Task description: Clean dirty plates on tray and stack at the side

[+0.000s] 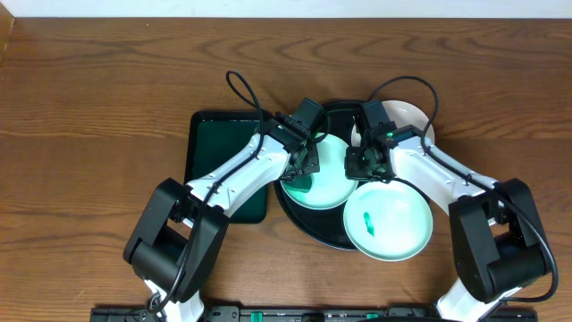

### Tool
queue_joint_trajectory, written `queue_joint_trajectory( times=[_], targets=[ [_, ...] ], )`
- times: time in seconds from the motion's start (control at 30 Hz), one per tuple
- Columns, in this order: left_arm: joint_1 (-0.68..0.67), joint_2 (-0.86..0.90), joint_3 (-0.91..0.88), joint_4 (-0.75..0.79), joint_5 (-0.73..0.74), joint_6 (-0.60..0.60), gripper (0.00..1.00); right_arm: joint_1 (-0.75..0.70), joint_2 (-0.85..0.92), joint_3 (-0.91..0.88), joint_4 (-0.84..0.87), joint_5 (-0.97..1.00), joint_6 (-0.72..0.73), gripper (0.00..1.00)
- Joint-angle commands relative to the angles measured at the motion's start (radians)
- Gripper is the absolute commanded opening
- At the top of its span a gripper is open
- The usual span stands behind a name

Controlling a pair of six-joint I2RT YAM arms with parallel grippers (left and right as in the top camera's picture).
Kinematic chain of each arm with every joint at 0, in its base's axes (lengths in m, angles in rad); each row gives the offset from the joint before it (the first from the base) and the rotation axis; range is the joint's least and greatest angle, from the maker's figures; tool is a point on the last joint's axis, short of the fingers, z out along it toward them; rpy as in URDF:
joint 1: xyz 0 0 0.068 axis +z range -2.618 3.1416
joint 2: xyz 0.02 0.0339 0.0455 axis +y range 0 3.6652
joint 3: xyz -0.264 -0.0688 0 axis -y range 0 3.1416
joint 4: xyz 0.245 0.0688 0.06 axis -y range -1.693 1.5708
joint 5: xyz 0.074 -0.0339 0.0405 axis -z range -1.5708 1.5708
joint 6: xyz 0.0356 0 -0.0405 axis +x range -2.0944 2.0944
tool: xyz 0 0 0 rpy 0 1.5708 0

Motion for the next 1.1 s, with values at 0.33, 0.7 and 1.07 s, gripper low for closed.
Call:
queue_joint_trajectory(
  times=[0.33,0.7,1.07],
  targets=[
    [0.000,0.000,-0.010,0.003,-0.040,-0.008,0.07,0.008,-0.023,-0.011,0.005,0.019,0.000,0.01],
    [0.000,0.000,-0.071,0.060,-0.054,-0.008,0.07,0.008,-0.023,-0.011,0.005,0.019,-0.001,0.01],
    [0.000,0.089,-0.083,0.071,-0.042,-0.008,0.07,0.008,-0.023,-0.011,0.006,0.018,-0.024,0.01]
  ],
)
